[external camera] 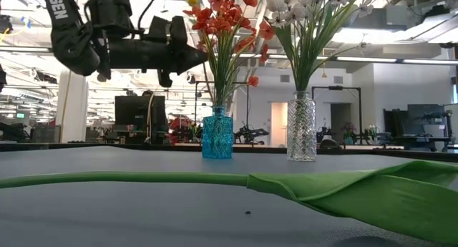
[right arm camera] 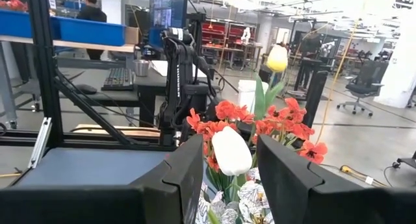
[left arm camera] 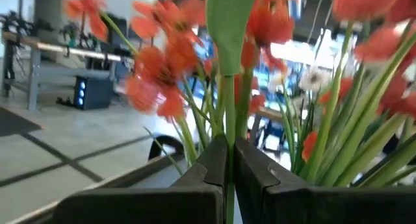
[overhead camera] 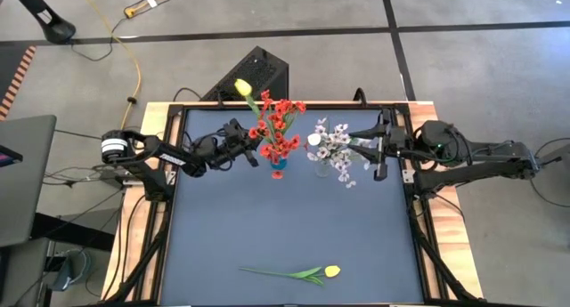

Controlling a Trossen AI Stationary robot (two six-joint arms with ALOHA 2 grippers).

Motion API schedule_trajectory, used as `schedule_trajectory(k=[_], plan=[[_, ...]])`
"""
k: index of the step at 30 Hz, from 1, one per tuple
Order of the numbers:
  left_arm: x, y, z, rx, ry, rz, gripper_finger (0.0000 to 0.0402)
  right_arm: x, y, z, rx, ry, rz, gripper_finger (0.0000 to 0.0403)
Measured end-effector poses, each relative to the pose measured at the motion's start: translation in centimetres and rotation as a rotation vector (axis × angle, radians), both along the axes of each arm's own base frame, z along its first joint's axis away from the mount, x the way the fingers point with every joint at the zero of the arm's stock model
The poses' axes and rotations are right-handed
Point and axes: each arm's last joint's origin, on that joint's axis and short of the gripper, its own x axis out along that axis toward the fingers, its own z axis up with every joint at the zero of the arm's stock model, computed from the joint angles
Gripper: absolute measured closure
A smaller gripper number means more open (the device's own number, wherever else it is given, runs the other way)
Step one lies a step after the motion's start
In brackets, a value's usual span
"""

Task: Sort flowers into vase by color
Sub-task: Put the top yellow tulip into the blue vase

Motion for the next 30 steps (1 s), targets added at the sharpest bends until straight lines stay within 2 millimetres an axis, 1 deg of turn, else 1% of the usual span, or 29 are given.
schedule_trajectory(k=[5,8,12,14,22,30], plan=[[1.2,0.1,0.2,0.005,0.07,-0.015,0.0401,0.0,0.0,0.0,0.0,-0.001,0.0,0.0235],[1.3,0.1,0.3,0.008,0.071,-0.012,0.0401,0.0,0.0,0.0,0.001,-0.001,0.001,0.0235],[1.3,0.2,-0.1,-0.029,0.108,-0.002,0.0401,0.0,0.0,0.0,0.0,0.0,0.004,0.0235],[1.5,0.2,-0.5,-0.047,0.116,-0.003,0.0401,0.0,0.0,0.0,-0.007,0.001,0.004,0.0235],[2.5,0.2,-3.3,-0.099,0.118,-0.007,0.0401,0.0,0.0,0.0,-0.015,0.003,0.004,0.0235],[3.5,0.4,-5.0,-0.15,0.129,-0.017,0.0401,0.0,0.0,0.0,-0.015,0.003,0.005,0.0235]])
